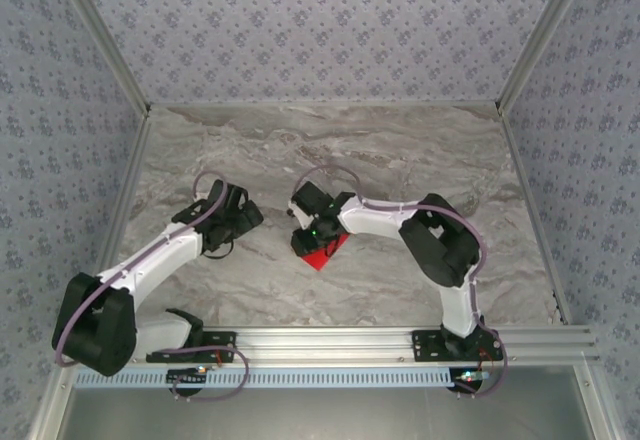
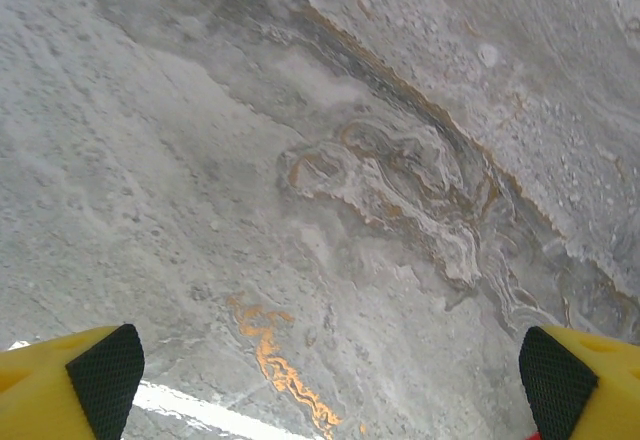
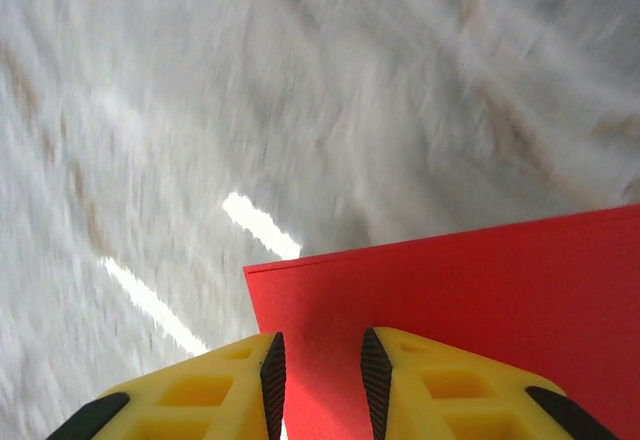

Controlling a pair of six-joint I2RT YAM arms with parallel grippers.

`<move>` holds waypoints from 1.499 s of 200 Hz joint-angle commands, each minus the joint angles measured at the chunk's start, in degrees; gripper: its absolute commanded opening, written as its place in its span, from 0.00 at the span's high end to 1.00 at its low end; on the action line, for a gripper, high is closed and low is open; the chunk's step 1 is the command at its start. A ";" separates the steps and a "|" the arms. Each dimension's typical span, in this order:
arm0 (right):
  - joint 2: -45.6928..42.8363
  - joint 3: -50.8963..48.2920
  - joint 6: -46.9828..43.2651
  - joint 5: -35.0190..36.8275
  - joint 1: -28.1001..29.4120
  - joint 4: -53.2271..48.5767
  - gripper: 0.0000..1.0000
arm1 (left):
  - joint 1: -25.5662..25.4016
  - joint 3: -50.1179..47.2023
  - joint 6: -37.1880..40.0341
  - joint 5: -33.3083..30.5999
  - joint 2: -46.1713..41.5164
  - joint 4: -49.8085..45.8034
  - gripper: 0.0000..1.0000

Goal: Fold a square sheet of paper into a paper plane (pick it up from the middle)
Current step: Rotate the square sheet of paper at the center of the table, then fold the triangle a second time at the center of the table.

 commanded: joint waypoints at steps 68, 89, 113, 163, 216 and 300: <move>-13.22 -12.80 12.05 1.87 -13.50 4.09 0.56 | -2.81 2.19 4.89 13.41 3.38 3.96 0.01; -10.79 -11.67 14.66 4.03 -14.86 4.72 0.59 | -4.90 2.33 4.37 17.54 4.97 6.14 0.01; -8.86 -11.10 16.79 3.82 -17.20 6.91 0.62 | -7.57 2.43 2.51 21.32 6.98 8.40 0.03; -5.43 -8.96 14.77 1.50 -19.58 8.27 0.65 | -11.62 1.92 -1.84 26.04 11.38 14.29 0.07; -2.12 -8.63 13.47 0.35 -22.24 7.60 0.68 | -14.35 0.99 -6.76 30.83 13.70 20.91 0.15; -1.49 -9.97 13.86 -0.53 -22.78 8.22 0.70 | -18.65 1.08 -12.00 34.69 20.53 25.44 0.34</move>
